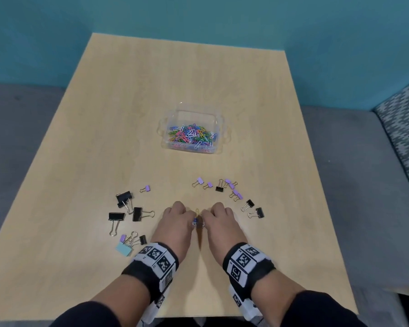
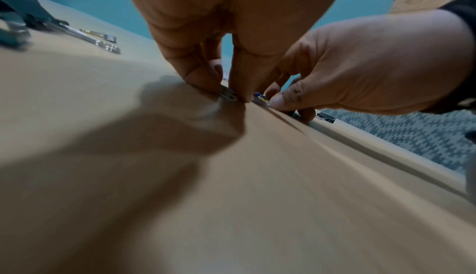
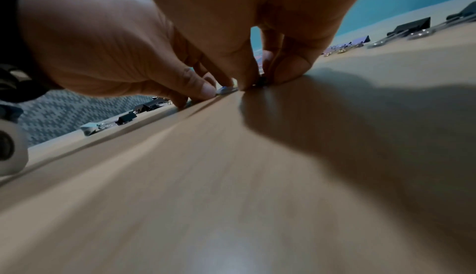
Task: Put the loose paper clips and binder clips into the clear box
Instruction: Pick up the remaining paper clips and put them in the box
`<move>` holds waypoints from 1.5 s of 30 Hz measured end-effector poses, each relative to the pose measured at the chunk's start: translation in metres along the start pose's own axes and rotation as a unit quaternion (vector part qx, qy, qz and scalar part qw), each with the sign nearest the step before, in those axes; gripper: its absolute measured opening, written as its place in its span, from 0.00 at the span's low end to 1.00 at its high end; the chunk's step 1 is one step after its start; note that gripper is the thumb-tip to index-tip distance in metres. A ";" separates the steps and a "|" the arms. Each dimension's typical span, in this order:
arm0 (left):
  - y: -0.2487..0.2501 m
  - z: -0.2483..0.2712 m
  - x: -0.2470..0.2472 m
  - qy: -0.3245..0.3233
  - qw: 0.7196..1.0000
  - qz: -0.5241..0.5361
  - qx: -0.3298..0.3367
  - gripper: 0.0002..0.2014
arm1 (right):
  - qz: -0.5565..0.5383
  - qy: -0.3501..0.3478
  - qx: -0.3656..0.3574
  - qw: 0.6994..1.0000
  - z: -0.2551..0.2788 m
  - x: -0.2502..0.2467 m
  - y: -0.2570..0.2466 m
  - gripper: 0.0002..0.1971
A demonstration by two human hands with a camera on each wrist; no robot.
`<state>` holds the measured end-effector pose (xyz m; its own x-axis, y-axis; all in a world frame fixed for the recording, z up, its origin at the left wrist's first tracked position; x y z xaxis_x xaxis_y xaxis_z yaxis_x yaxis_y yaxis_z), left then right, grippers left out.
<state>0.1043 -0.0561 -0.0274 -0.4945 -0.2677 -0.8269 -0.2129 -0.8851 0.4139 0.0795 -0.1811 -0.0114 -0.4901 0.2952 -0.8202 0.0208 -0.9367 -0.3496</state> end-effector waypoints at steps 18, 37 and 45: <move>0.013 -0.008 -0.015 -0.064 0.995 0.035 -0.064 0.15 | 0.020 -0.028 -0.041 0.999 -0.013 -0.012 0.009 0.12; -0.008 -0.018 -0.023 -0.074 0.976 0.189 -0.079 0.11 | -0.422 -0.126 0.109 0.891 -0.027 -0.035 0.051 0.07; -0.018 -0.115 -0.140 0.084 0.884 0.453 -0.085 0.16 | -0.526 0.027 0.049 0.849 -0.108 -0.144 0.039 0.12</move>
<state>0.2744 -0.0465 0.0375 -0.2628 -0.9355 -0.2361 0.3426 -0.3192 0.8836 0.2452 -0.2399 0.0435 -0.1525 0.9835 -0.0971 -0.4770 -0.1593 -0.8643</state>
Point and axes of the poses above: each hand's wrist, its own z-axis away from the middle knuckle, its own x-axis out of the palm, y = z × x, the point moved 4 cm from there along -z, towards the middle knuckle, and after that the axes turned 9 degrees about -y, right-handed, at the moved point
